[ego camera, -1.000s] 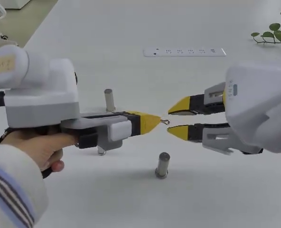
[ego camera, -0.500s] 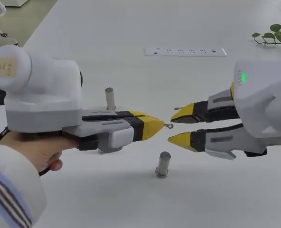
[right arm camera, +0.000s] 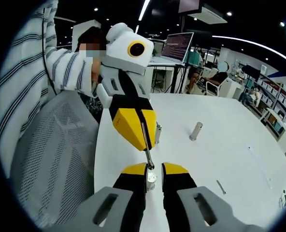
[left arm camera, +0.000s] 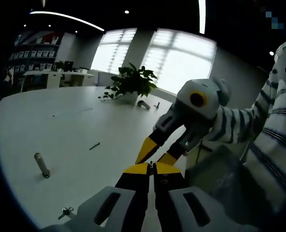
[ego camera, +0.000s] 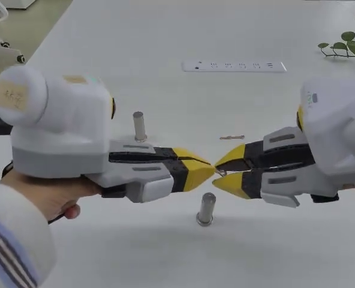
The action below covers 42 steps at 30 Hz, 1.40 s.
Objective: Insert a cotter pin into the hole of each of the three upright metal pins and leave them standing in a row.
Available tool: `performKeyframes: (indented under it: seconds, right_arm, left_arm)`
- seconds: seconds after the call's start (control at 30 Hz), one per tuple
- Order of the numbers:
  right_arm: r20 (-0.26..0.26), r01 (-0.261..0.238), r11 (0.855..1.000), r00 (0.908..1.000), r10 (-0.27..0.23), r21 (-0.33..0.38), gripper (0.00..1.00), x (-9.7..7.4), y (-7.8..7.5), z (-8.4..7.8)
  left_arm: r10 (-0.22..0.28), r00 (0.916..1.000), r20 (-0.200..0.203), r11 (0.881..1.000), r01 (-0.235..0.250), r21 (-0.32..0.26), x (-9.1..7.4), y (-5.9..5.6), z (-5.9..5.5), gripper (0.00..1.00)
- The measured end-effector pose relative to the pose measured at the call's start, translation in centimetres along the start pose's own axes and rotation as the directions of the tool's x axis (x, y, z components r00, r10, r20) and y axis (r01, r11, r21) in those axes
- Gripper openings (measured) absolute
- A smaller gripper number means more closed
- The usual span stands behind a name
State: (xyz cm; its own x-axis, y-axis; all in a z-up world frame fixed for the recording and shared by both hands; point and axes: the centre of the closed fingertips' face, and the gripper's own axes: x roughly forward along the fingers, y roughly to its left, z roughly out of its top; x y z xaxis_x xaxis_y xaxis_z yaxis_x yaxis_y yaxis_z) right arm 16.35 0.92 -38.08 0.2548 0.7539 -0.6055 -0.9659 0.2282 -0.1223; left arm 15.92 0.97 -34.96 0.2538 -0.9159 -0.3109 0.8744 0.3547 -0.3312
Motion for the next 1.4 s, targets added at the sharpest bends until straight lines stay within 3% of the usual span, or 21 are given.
performKeyframes:
  seconds: [0.2,0.43,0.77,1.07,1.37,1.4]
  right_arm:
    - [-0.006,-0.055,0.998,0.9985,0.055,0.032,0.01,0.2,1.4,-0.4]
    - [-0.009,-0.101,0.994,0.9948,0.101,0.029,0.00,0.1,2.6,-0.4]
    - [-0.036,-0.149,0.989,0.9881,0.150,0.011,0.00,0.1,3.4,-1.0]
    - [-0.018,-0.150,0.988,0.9885,0.150,0.021,0.00,-0.3,3.4,-1.0]
    - [-0.037,-0.158,0.987,0.9866,0.159,0.042,0.00,-0.2,3.6,-1.5]
    - [-0.033,-0.162,0.986,0.9859,0.164,0.048,0.00,-0.2,3.7,-1.5]
  left_arm:
    - [-0.018,0.9986,-0.049,0.999,0.020,0.050,0.0,-0.4,-1.0,0.00]
    - [-0.056,0.9933,-0.101,0.988,0.070,0.141,-0.2,-1.2,-1.8,0.00]
    - [-0.037,0.9734,-0.226,0.938,0.112,0.328,0.0,-1.7,-3.2,0.00]
    - [-0.039,0.9700,-0.240,0.931,0.123,0.343,0.1,-1.6,-3.5,0.00]
    - [-0.058,0.9637,-0.261,0.928,0.148,0.342,0.4,-1.8,-4.0,0.00]
    - [-0.066,0.9617,-0.266,0.933,0.154,0.325,0.3,-1.8,-4.0,0.00]
